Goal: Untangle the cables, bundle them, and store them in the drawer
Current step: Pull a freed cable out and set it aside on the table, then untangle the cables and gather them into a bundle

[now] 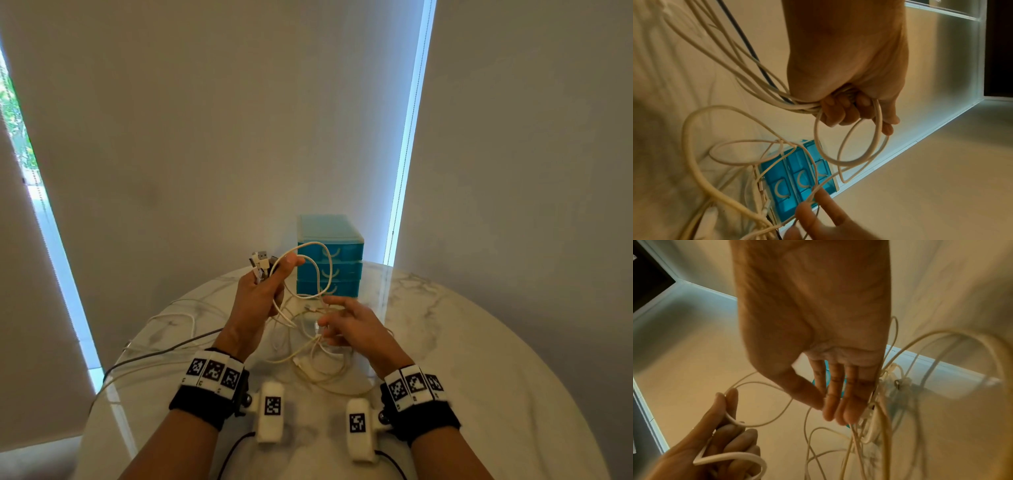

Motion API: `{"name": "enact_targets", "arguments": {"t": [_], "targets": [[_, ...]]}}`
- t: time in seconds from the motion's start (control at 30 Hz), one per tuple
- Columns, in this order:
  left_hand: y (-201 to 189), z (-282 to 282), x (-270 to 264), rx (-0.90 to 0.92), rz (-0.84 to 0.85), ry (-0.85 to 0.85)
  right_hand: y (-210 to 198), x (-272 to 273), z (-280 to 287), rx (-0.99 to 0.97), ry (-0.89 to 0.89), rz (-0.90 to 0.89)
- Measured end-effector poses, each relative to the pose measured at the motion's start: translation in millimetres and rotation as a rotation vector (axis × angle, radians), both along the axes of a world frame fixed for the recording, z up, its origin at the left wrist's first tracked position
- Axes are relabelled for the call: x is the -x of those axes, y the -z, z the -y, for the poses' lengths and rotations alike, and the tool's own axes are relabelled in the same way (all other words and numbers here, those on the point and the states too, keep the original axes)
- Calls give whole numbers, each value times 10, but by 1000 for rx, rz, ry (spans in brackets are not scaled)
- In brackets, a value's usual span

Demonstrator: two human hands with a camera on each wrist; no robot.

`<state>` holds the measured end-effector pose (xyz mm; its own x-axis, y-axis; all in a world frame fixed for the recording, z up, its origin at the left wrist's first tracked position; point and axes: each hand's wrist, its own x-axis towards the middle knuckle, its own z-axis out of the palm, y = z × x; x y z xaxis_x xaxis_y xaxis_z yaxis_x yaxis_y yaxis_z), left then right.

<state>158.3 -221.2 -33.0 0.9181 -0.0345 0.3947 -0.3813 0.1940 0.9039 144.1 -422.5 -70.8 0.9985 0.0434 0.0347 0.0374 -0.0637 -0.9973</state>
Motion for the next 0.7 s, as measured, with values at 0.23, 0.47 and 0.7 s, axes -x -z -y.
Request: {"name": "enact_targets", "arguments": {"t": [0.23,0.47,0.7], "targets": [[5,77,30,-82,22,126,140,-15,-13,128,198,236],[-7,55,19,-60,-35,178,-92,-22,4,-134,514,477],[116,44,-60,-219,-218,152,-18,-6,248,-165,739,394]]}}
